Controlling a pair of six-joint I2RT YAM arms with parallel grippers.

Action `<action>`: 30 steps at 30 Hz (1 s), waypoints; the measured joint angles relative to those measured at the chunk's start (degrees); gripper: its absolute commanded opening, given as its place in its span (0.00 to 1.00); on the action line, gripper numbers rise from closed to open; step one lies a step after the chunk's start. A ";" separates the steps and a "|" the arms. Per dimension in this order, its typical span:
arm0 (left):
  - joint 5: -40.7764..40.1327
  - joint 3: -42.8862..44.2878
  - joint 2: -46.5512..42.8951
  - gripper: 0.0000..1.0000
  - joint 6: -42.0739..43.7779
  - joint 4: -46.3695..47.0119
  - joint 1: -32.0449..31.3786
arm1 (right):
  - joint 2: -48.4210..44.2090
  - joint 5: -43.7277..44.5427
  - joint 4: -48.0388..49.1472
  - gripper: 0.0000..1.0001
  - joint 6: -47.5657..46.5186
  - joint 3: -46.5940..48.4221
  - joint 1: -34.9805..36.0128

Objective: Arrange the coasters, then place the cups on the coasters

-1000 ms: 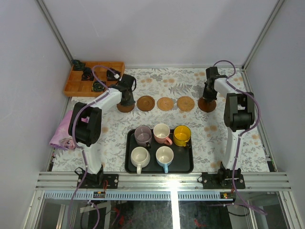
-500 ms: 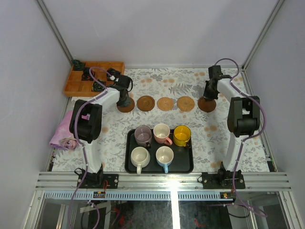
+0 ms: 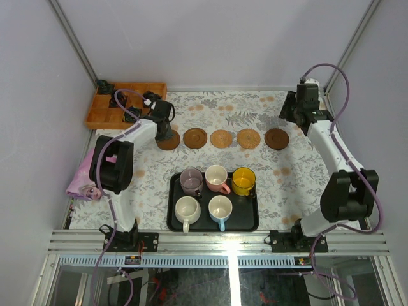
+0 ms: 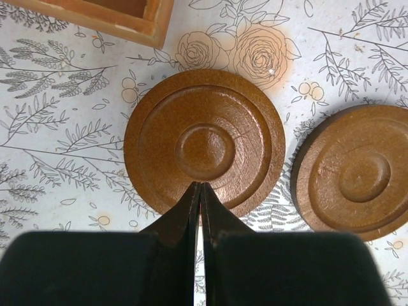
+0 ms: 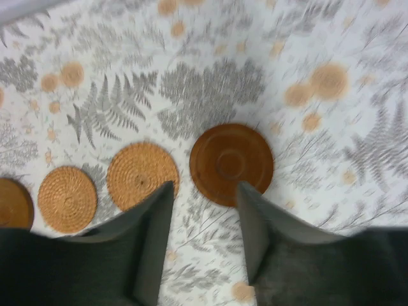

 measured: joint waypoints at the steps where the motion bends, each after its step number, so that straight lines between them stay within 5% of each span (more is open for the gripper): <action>1: -0.02 -0.50 -0.66 0.00 0.24 0.33 0.00 | -1.77 0.50 1.44 0.90 0.17 -0.76 0.02; 4: -0.02 -1.92 -2.82 0.00 0.90 1.51 0.00 | -5.95 2.95 6.23 1.00 0.22 -3.32 0.00; 19: 1.75 -13.29 -15.52 0.00 3.69 11.41 0.00 | 1.95 5.99 0.98 0.99 1.29 3.63 0.00; 30: 7.76 -20.28 -28.02 0.00 4.76 19.04 0.00 | -7.21 2.84 1.68 0.92 0.81 -4.52 0.00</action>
